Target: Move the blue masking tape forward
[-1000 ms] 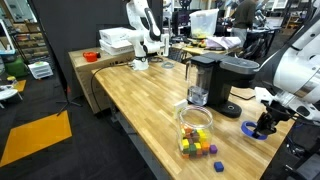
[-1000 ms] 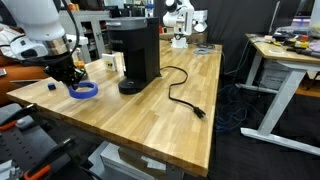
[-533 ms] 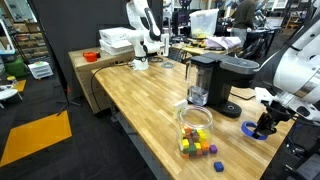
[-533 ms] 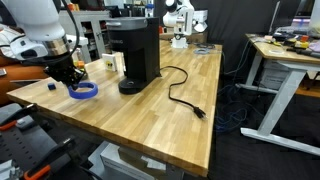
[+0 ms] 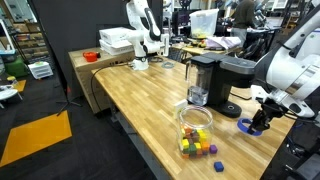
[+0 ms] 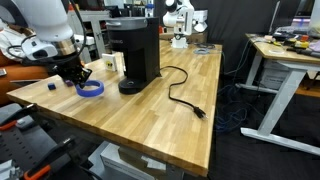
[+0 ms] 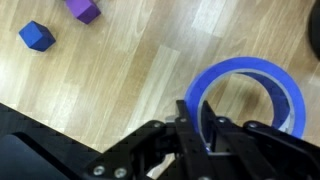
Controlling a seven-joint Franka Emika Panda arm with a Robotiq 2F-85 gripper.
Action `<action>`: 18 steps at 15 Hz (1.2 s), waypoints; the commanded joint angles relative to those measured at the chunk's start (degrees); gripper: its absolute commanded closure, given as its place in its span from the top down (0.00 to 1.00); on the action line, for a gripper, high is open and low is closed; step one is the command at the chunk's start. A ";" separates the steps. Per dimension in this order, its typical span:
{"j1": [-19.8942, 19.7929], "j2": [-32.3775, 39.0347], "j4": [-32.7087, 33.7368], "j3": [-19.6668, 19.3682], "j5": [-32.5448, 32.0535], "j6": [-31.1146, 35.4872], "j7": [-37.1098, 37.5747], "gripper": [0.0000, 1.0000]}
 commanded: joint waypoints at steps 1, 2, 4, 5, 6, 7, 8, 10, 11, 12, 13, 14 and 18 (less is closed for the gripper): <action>-0.77 4.64 2.52 -1.37 0.71 -1.62 -2.99 0.04; -0.62 5.74 2.80 -1.58 0.87 -1.84 -3.32 0.04; -0.50 7.58 3.28 -1.78 1.26 -2.36 -3.89 0.04; -0.46 8.30 3.55 -1.78 1.33 -2.44 -4.08 0.04; -0.43 8.63 3.87 -1.78 1.47 -2.37 -4.42 0.04; -0.45 8.68 4.06 -1.77 1.64 -2.49 -4.53 0.04; -0.45 8.57 4.11 -1.75 1.81 -2.55 -4.59 0.04; -0.57 8.48 4.16 -1.68 2.11 -3.20 -4.61 0.31; -0.63 8.47 4.19 -1.68 2.28 -3.51 -4.72 0.42; -0.65 8.59 4.19 -1.68 2.29 -4.10 -4.68 0.48; -0.65 8.72 4.18 -1.71 2.31 -4.48 -4.70 0.54; -0.65 8.82 4.10 -1.71 2.24 -4.80 -4.57 0.62; -0.41 8.66 3.73 -1.67 2.27 -5.20 -4.65 0.90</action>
